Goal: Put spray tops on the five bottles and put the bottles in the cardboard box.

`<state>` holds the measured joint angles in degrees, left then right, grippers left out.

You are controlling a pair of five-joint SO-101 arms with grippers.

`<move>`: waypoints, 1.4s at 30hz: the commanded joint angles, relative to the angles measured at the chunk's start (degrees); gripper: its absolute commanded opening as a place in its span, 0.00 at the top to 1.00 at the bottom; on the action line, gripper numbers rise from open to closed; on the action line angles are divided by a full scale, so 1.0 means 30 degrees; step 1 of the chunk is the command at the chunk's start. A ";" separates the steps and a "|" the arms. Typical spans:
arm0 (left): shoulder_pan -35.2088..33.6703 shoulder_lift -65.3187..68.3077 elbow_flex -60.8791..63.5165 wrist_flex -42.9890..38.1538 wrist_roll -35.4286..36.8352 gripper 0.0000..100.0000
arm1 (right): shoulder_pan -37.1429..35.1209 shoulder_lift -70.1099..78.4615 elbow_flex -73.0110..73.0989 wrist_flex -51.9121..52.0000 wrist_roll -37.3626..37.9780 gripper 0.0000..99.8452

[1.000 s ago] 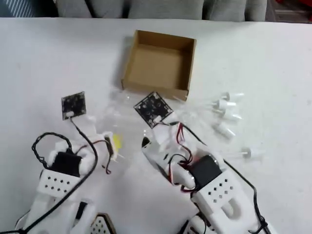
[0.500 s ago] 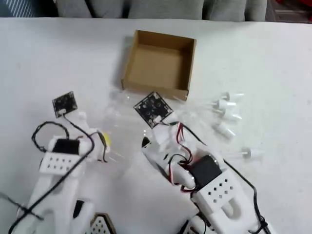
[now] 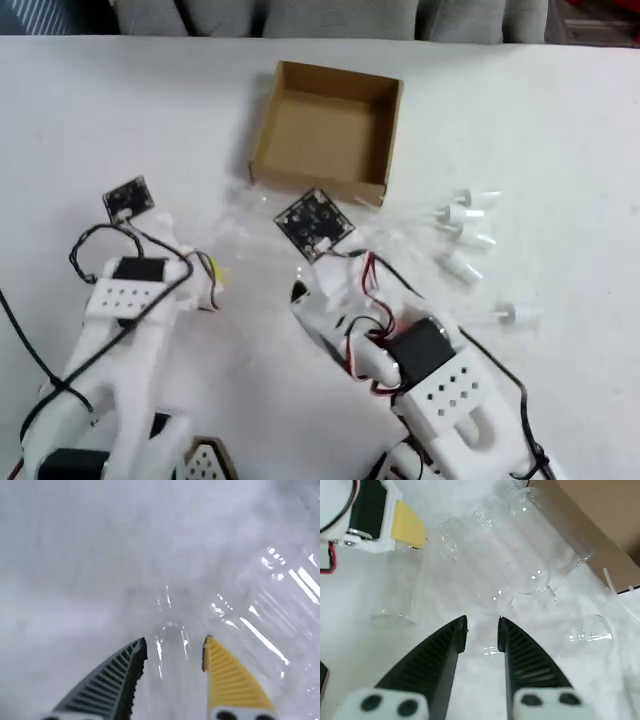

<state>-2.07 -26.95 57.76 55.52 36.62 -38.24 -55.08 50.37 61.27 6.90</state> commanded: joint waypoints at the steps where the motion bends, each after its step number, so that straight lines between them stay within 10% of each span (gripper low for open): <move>1: -0.0103 0.2007 -0.0205 -0.0821 0.0029 0.82 | 0.0103 -0.0337 -0.0088 -0.0366 0.0264 0.93; 19: 0.0835 0.2183 -0.2842 0.4513 -0.0908 0.65 | 0.0073 -0.0337 -0.0088 -0.0366 0.0293 0.93; 36: 0.1421 0.2212 -0.0879 0.2051 -0.0908 0.74 | 0.0073 -0.0337 -0.0088 -0.0366 0.0293 0.93; 42: 0.1187 0.2212 -0.0791 0.1582 -0.1201 0.93 | 0.0132 -0.0337 -0.0029 -0.0366 0.0293 0.93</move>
<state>1.54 -20.44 54.95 62.73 34.15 -38.33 -55.08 50.37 61.27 7.25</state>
